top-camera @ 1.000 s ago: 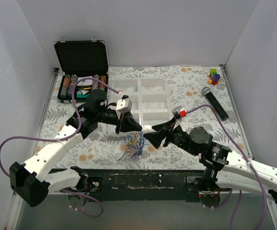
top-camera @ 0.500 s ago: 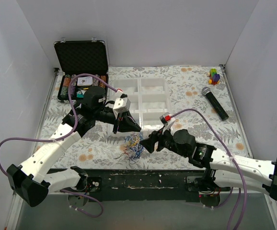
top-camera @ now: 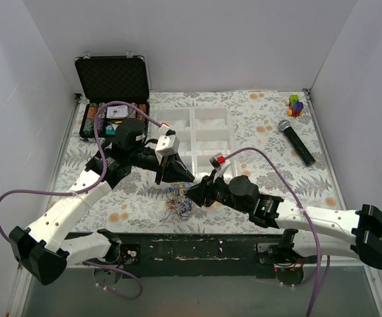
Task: Untangle the cables
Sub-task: Untie the cable, then place the cable in the bin.
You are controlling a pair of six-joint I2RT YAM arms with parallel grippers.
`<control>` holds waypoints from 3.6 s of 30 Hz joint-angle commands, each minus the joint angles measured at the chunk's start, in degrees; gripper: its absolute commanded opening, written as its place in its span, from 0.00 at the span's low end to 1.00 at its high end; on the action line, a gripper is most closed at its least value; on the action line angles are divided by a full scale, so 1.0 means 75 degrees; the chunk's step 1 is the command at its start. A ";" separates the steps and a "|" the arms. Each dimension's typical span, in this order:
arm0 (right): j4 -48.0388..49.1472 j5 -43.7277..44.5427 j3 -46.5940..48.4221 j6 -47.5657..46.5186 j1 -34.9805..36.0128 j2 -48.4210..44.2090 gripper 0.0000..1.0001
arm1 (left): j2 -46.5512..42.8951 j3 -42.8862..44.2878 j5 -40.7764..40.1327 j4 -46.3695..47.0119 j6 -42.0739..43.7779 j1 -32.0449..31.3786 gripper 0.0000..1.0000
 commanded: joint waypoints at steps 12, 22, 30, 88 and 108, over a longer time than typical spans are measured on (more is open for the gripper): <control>0.0744 0.0336 -0.0041 0.0572 0.0153 0.0914 0.05 | 0.0075 0.1451 0.0121 -0.0096 0.0083 -0.0055 0.00; 0.0627 0.0582 -0.0815 0.1018 0.0153 0.0855 0.08 | 0.0205 0.3490 -0.0313 -0.0577 0.0599 -0.0055 0.00; 0.0592 0.0559 -0.1073 0.1252 0.0212 0.1090 0.08 | 0.0076 0.4242 -0.1167 0.0300 0.0693 -0.0055 0.00; -0.1938 0.1918 0.0133 0.0374 0.0681 -0.0877 0.55 | 0.0193 0.4186 -0.3454 0.4216 0.0600 -0.0055 0.00; -0.5548 0.4588 0.0356 0.1123 0.0681 -0.4405 0.47 | 0.1118 0.2438 -0.2797 0.4684 -0.0209 -0.0184 0.00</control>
